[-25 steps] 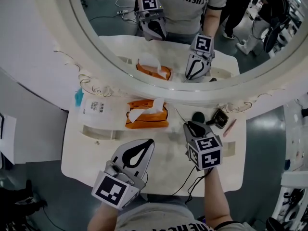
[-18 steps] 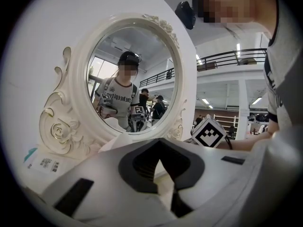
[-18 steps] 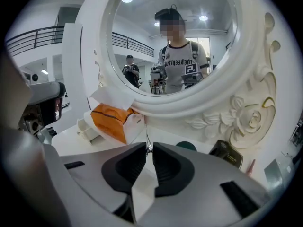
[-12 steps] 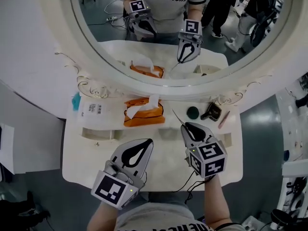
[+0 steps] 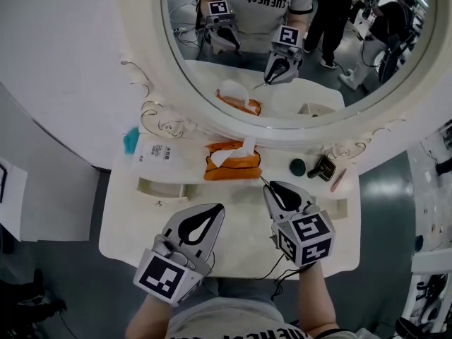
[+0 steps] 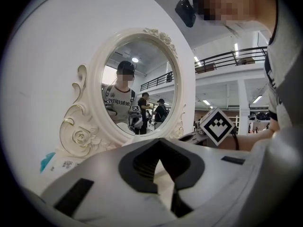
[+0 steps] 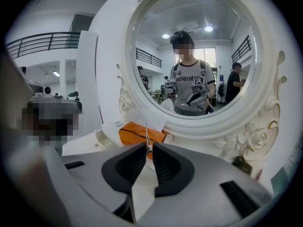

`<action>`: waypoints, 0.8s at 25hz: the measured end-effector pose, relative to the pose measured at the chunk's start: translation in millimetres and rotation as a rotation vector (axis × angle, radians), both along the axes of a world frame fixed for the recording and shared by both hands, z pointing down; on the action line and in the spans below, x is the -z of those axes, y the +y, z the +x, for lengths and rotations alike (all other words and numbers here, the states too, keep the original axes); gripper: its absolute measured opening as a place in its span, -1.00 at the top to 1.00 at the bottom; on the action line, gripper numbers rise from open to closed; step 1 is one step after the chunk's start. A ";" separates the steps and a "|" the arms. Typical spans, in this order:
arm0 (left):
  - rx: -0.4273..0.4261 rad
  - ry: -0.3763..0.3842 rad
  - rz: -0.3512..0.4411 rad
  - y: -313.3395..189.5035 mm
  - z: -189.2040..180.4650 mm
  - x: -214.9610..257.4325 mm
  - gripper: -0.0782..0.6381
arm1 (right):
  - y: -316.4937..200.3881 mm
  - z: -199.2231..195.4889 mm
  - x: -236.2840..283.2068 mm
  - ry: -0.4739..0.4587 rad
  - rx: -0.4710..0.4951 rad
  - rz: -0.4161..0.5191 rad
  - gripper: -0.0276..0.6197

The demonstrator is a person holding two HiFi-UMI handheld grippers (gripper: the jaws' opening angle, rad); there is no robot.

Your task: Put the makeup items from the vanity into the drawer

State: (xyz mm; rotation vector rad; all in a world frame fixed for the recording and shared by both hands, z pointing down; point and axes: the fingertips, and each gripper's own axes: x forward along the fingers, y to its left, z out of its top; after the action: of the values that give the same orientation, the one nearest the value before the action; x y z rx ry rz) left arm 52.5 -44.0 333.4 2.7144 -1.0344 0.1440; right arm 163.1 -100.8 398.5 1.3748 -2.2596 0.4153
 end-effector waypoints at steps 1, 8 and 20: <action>0.010 0.001 -0.001 1.0 -5.2 0.7 0.75 | -0.1 -6.7 1.1 0.000 0.013 0.003 0.72; 0.074 -0.003 0.020 6.7 -38.0 6.0 0.75 | 0.2 -50.0 5.9 -0.005 0.095 0.012 0.72; 0.202 -0.008 0.013 11.6 -94.2 6.1 0.75 | -3.2 -123.6 0.6 -0.008 0.244 0.002 0.72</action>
State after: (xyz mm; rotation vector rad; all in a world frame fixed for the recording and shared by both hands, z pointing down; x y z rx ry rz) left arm -41.7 -32.3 327.4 2.6027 -1.3073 0.1136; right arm 39.5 -104.0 397.9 1.0812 -2.3966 0.3365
